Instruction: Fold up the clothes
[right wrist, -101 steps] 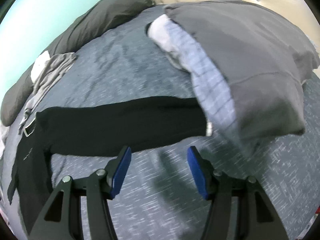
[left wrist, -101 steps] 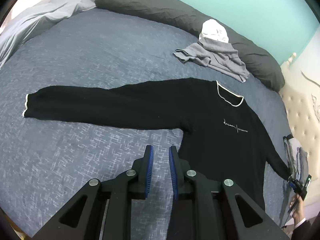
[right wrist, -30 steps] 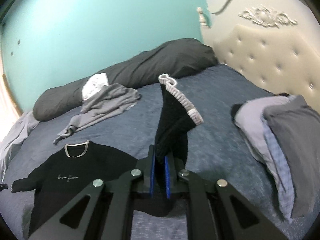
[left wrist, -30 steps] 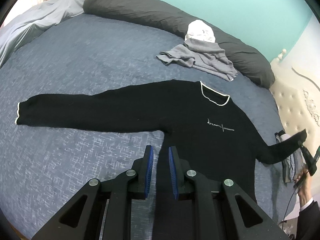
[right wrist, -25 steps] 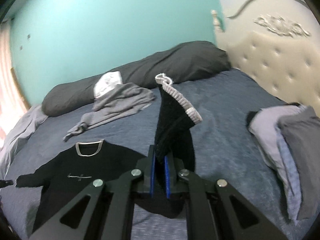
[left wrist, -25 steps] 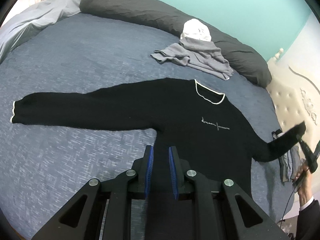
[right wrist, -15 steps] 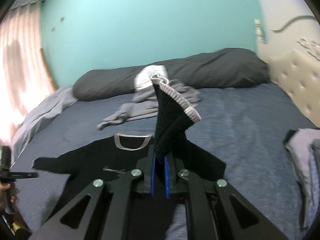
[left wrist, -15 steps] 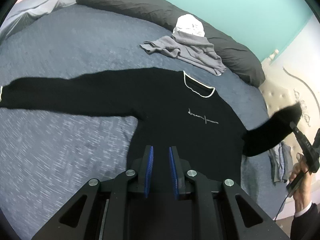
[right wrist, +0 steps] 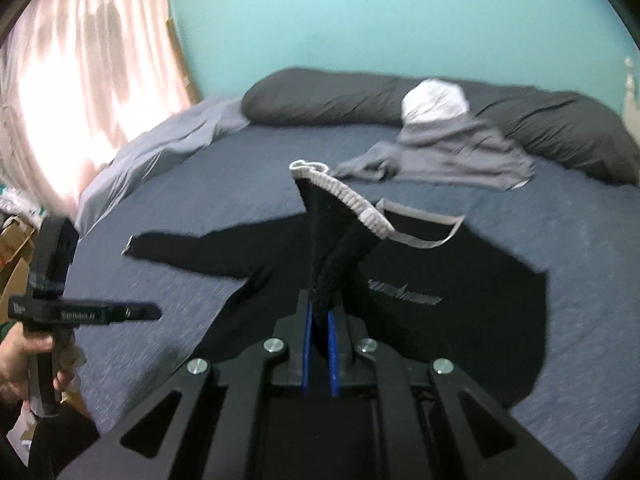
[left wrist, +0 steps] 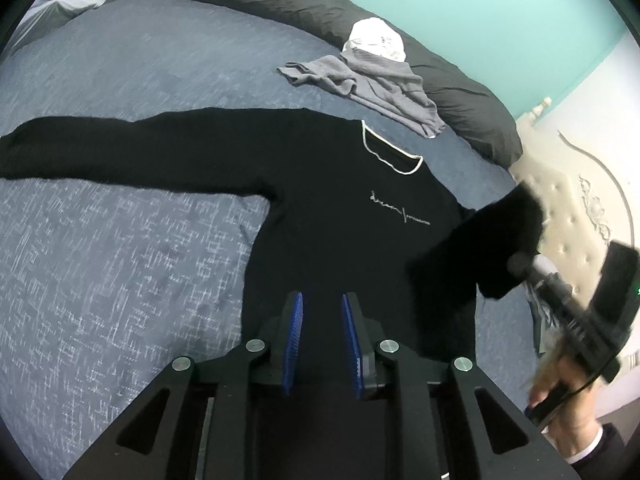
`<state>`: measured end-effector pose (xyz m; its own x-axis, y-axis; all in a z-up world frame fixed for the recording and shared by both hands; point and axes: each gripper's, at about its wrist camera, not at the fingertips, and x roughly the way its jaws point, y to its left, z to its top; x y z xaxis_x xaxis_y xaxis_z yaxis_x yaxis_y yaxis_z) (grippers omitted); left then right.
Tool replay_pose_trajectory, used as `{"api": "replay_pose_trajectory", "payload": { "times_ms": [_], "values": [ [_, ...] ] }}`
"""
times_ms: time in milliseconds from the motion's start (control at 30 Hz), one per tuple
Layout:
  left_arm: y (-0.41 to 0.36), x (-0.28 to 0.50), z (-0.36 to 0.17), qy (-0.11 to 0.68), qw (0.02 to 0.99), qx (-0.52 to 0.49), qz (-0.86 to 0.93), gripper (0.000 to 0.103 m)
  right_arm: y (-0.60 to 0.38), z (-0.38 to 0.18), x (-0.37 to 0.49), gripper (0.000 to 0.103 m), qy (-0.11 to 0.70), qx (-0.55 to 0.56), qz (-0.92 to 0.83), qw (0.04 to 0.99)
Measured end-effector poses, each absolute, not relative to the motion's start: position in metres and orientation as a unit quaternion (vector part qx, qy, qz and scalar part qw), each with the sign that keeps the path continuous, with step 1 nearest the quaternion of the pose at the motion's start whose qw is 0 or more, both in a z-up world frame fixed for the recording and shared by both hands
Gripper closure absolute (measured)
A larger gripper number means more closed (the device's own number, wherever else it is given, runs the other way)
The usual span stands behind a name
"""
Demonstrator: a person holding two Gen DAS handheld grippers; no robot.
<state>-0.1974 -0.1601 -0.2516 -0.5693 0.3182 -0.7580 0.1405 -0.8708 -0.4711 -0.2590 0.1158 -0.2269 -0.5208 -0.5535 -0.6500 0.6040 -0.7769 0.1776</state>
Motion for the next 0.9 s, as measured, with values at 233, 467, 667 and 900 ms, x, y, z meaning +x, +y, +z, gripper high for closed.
{"api": "replay_pose_trajectory", "payload": {
  "times_ms": [233,467,667,900],
  "values": [
    [-0.168,-0.192,-0.262,-0.246,0.046,-0.47,0.846,0.078,0.084,-0.282,-0.241,0.097,0.038,0.419,-0.833,0.361],
    [-0.158,-0.2,-0.277,-0.246,0.054,-0.486,0.837,0.074,0.072,-0.319,-0.227,0.096,0.04,0.457,-0.803,0.38],
    [-0.137,-0.214,-0.298,-0.238,0.073,-0.512,0.822,0.072,0.076,-0.339,-0.224,0.091,0.029,0.49,-0.786,0.377],
    [-0.121,-0.228,-0.32,-0.239,0.084,-0.532,0.808,0.072,0.101,-0.336,-0.213,0.073,-0.006,0.495,-0.775,0.392]
  ]
}}
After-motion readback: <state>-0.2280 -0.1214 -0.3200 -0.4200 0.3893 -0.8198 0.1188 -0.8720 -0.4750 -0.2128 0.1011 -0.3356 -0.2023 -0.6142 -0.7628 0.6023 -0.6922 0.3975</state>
